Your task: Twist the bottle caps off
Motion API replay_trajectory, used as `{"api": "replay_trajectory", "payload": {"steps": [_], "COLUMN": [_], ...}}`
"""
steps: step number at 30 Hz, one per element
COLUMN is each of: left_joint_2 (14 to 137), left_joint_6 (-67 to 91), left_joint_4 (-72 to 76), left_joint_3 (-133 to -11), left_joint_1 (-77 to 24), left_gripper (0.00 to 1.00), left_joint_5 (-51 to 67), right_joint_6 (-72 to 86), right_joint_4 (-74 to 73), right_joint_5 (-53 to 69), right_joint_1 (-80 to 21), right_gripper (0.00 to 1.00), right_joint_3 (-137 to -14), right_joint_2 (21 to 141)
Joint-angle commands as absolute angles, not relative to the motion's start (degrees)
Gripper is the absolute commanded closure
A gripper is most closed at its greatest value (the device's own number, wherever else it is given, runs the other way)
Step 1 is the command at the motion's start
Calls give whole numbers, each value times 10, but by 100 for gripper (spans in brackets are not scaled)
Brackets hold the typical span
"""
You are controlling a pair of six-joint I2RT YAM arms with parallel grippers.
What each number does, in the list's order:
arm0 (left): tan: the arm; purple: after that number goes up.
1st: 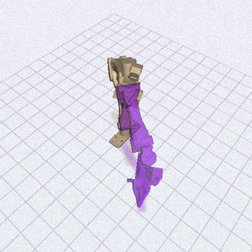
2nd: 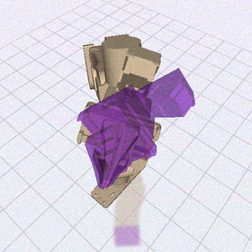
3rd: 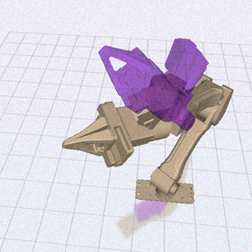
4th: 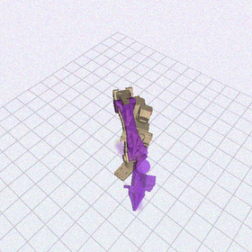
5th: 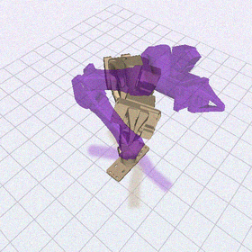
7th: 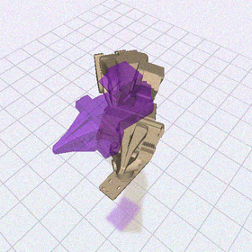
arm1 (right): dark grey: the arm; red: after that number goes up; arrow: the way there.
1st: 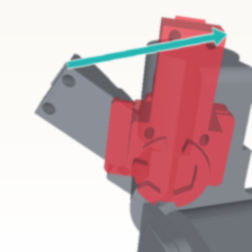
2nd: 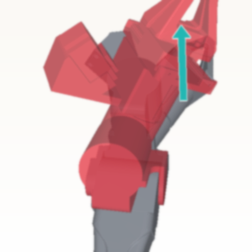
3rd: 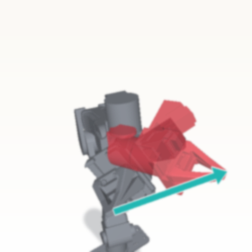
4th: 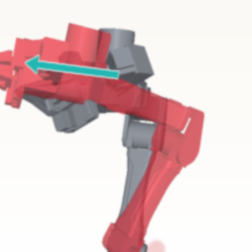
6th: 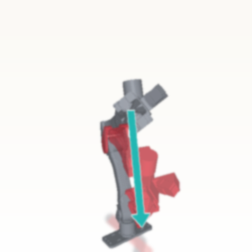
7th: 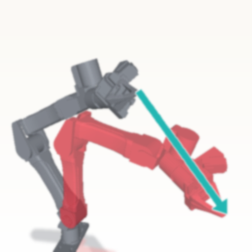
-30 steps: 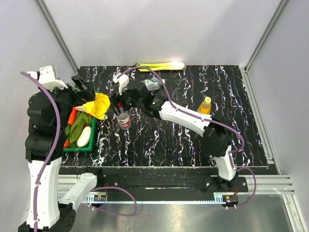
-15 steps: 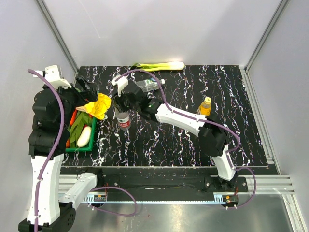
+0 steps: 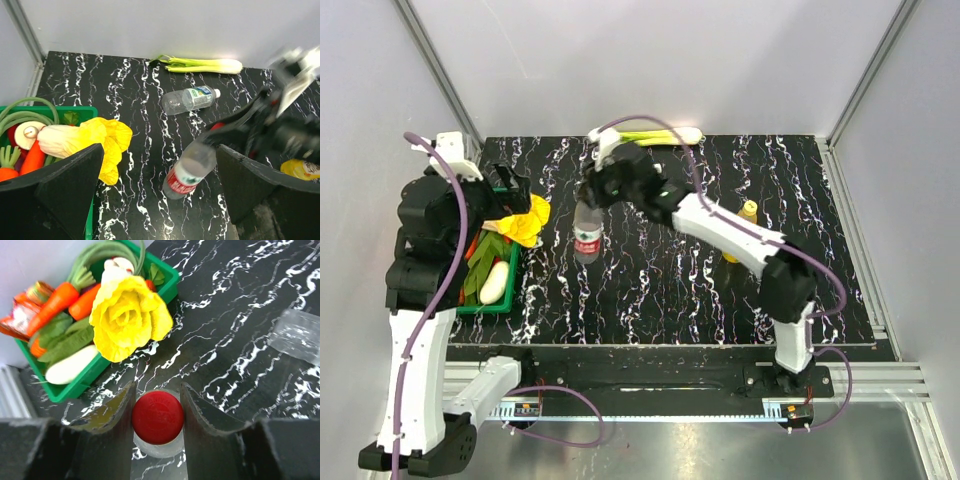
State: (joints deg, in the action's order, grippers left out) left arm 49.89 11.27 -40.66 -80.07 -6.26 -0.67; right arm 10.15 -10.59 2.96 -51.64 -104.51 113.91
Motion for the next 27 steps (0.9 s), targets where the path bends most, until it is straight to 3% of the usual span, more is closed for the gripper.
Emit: {"api": "replay_trajectory", "payload": {"steps": [1, 8, 19, 27], "left_joint_2": [519, 576, 684, 684], "left_joint_6": [95, 97, 159, 185], "left_joint_4": [-393, -393, -291, -202], "left_joint_3": [-795, -787, -743, -678], "left_joint_1": [-60, -60, -63, -97], "left_gripper": [1, 1, 1, 1], "left_joint_5": [57, 190, 496, 546], "right_joint_6": [216, 335, 291, 321], "right_joint_4": [-80, -37, -107, -95], "right_joint_5": [148, 330, 365, 431], "right_joint_1": [-420, -281, -224, -218], "right_gripper": [99, 100, 100, 99], "right_joint_3": [-1011, -939, -903, -909], "right_joint_2": [1028, 965, 901, 921]}}
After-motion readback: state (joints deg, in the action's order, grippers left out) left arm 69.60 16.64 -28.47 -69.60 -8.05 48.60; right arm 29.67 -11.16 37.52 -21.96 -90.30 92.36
